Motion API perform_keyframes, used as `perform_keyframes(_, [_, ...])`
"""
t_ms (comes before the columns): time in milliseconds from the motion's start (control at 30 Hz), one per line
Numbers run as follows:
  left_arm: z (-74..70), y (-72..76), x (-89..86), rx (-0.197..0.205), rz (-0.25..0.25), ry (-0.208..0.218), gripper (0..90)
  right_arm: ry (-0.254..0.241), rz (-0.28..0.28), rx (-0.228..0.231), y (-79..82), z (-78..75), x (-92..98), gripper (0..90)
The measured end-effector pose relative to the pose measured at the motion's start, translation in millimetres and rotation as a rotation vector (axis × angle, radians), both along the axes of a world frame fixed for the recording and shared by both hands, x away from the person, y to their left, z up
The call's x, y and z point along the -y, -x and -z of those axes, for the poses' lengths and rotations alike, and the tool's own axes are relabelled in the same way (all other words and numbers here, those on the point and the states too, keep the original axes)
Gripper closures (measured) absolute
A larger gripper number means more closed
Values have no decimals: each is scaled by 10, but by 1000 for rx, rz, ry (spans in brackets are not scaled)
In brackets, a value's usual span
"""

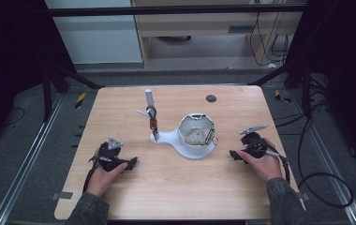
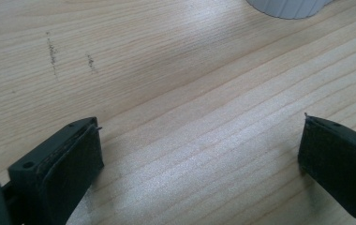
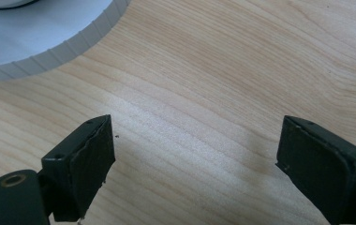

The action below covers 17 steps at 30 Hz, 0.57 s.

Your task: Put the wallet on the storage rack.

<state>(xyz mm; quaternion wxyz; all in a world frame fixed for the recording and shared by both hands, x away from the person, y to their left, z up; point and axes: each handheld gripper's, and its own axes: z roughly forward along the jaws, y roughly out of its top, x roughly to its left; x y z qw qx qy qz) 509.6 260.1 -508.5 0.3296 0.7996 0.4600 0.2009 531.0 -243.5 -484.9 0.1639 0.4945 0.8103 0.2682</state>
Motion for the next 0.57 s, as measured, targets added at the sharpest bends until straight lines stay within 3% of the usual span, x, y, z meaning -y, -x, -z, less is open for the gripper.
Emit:
perform_keyframes(167, [0,0,2,0,0,0,0,-8,24,5,0,127,21,67])
perform_keyframes(333, [0,-1,4,1,0,0,0,-29,48,60,29,171,57,49])
perform_keyframes(500, [-1,-3,5,0,3,-4,0,-67,99,150,78,271,56,1])
perform_keyframes(567, [0,-3,7,0,3,-2,0,-65,109,153,78,273,57,1])
